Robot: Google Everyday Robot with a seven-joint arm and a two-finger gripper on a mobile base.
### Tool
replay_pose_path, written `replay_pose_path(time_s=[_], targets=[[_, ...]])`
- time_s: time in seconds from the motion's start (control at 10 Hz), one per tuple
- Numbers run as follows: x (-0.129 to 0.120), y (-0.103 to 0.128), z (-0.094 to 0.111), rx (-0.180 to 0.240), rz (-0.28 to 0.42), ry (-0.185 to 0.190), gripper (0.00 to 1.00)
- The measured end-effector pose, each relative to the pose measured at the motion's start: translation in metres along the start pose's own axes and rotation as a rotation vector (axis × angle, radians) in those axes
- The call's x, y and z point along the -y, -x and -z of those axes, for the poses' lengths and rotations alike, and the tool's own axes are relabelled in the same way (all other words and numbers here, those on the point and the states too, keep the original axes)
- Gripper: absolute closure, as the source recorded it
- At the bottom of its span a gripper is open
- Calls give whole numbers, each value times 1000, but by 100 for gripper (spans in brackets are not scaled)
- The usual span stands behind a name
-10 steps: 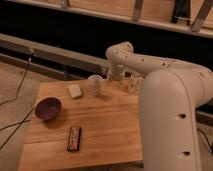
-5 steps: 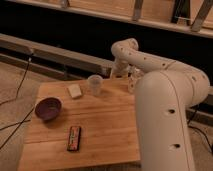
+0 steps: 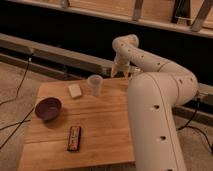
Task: Knock the bottle over
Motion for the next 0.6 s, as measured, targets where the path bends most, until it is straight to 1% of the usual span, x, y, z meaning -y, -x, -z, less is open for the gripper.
replay_pose_path(time_s=[0.1, 0.2, 0.4, 0.5, 0.6], targets=[[2, 4, 0, 1, 3, -8, 36], [5, 12, 0, 10, 7, -21, 42], [10, 22, -1, 23, 3, -34, 62], [10, 24, -2, 24, 0, -36, 70], [11, 28, -3, 26, -6, -38, 84]])
